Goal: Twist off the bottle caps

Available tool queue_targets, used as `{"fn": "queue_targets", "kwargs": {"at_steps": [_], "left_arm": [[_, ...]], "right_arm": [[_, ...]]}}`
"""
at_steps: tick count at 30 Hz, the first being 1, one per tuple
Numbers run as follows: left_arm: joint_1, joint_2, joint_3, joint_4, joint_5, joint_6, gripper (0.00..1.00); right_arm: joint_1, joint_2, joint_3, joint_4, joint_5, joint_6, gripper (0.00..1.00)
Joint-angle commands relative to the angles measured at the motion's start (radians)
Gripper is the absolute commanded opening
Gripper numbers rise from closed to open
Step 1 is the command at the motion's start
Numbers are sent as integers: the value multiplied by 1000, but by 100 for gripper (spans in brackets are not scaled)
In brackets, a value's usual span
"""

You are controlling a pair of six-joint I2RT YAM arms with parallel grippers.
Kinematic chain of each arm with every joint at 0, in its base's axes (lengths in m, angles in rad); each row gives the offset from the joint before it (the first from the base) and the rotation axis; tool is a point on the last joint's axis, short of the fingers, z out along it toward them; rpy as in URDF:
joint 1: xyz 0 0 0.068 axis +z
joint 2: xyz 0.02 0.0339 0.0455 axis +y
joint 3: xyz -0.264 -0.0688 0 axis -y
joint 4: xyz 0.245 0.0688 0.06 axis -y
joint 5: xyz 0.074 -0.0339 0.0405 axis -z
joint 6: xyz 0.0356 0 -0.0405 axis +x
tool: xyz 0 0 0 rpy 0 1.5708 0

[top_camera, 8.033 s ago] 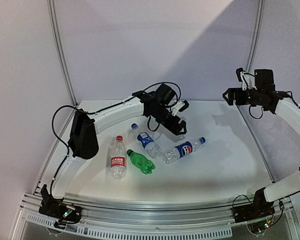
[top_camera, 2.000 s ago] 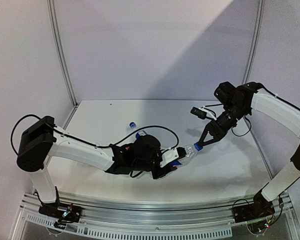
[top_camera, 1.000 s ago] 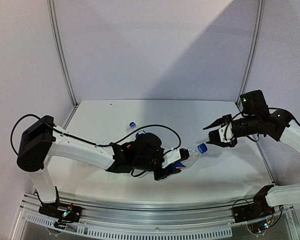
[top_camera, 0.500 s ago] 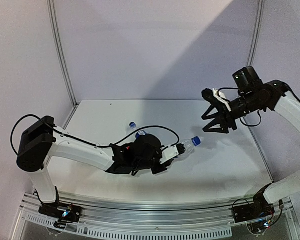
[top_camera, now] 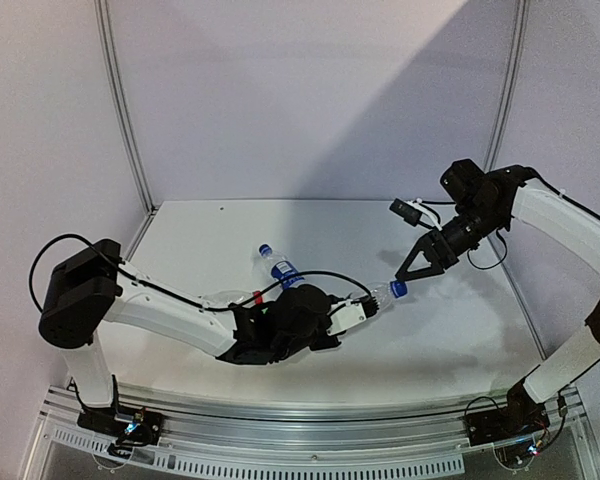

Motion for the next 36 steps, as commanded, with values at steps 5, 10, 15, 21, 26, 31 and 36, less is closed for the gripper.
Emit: {"fn": "queue_targets", "kwargs": {"at_steps": [5,10,15,21,26,31,36], "left_arm": [[-21,21,4,37,-52,23,22],[-21,16,3,40,-52,20,22],[-21,12,3,42,-54,17,22],[-21,17,4,39,-54,15,22],[-21,19,7,39,-57,13,23],[-11,26,22,9,-31,-21,23],[3,33,42,-67,111,-63,23]], "right_arm": [[0,30,-21,-18,0,62,56],[1,40,-25,-18,28,60,56],[1,61,-29,-17,30,57,53],[0,66,-29,-17,33,52,44],[0,79,-28,-37,19,30,31],[4,83,-13,-74,16,-68,9],[37,6,-13,91,220,-250,2]]}}
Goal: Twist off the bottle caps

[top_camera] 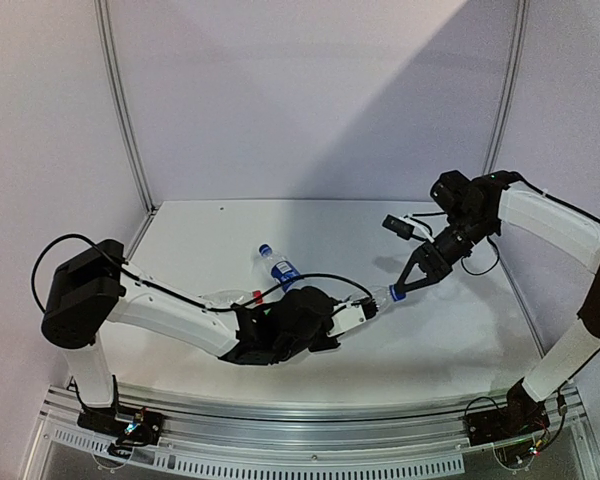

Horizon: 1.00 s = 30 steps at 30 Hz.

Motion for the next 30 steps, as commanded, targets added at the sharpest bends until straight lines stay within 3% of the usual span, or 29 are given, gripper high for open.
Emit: {"fn": "queue_targets", "kwargs": {"at_steps": [1,4,8,11,13,14,16,19,23,27,30], "left_arm": [[6,21,35,-45,149,-63,23],[6,30,46,-70,207,-79,24],[6,39,55,-89,236,-86,24],[10,42,56,-92,236,-88,24],[12,41,54,-93,239,-89,24],[15,42,54,-93,239,-92,24],[16,41,54,-95,238,-92,24],[18,37,51,-98,234,-92,24],[18,27,42,-94,214,-92,24],[17,16,30,-71,150,-86,24],[14,-1,11,-38,90,-67,24]], "right_arm": [[39,-87,-12,160,205,-253,2],[54,-187,-105,350,249,-437,3],[58,-379,-347,598,226,-819,7],[87,-525,-491,751,268,-988,14],[108,-576,-516,754,303,-1055,22],[111,-587,-514,738,309,-1063,32],[110,-588,-497,688,325,-1064,49],[110,-584,-463,615,311,-1035,58],[105,-574,-367,482,229,-907,60],[84,-549,-268,373,93,-679,60],[80,-512,-215,378,101,-462,61]]}}
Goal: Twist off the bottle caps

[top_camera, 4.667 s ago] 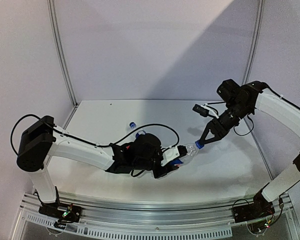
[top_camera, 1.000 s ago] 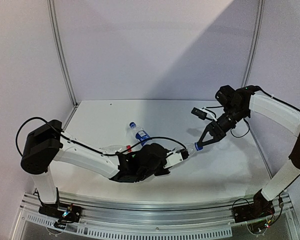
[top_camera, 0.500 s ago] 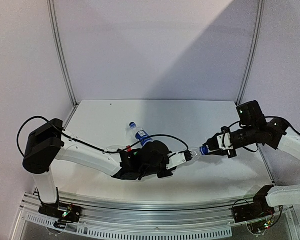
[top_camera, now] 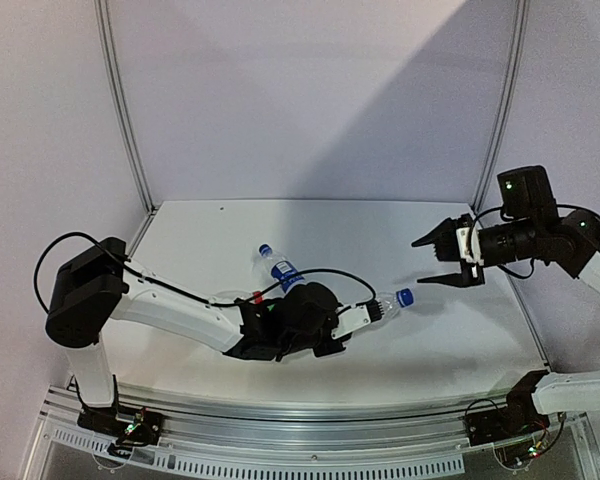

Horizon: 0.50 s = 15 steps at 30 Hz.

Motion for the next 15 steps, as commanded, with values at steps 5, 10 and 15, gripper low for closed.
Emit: {"fn": "queue_targets", "kwargs": {"at_steps": [5,10,15], "left_arm": [[-15,-31,-61,107,-204,86,24],[-33,-17,-72,189,-295,154,24],[-39,-13,-77,228,-322,177,25]], "right_arm": [[-37,278,275,-323,44,741,64],[-100,436,282,-416,-119,855,66],[-99,511,271,-451,-224,912,67]]}}
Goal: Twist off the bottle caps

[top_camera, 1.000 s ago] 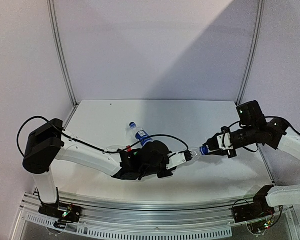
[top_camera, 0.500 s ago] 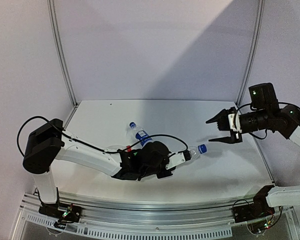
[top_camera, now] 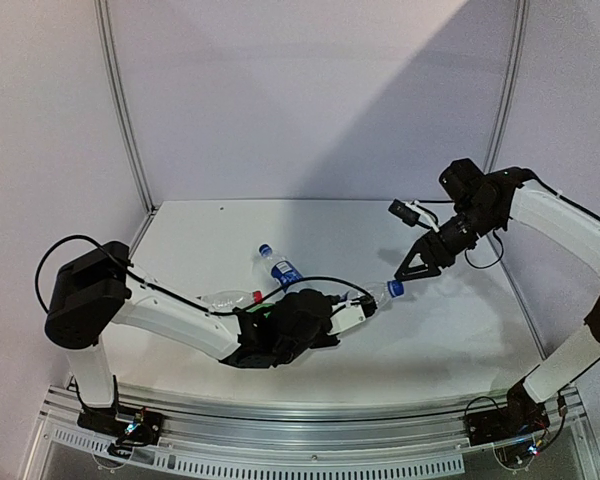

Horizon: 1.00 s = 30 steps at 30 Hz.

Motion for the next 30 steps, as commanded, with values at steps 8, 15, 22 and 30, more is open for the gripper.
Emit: {"fn": "queue_targets", "kwargs": {"at_steps": [8,15,22,30], "left_arm": [[-20,-17,-15,81,-71,39,25],[-20,-8,-12,82,-68,40,25],[-20,-6,-10,79,-65,36,25],[-17,11,5,54,-56,26,26]], "right_arm": [[4,50,-25,-104,-142,122,64],[4,59,-29,-104,-161,109,58],[3,80,-26,-102,-178,99,43],[8,87,-16,-147,-184,19,16]]}}
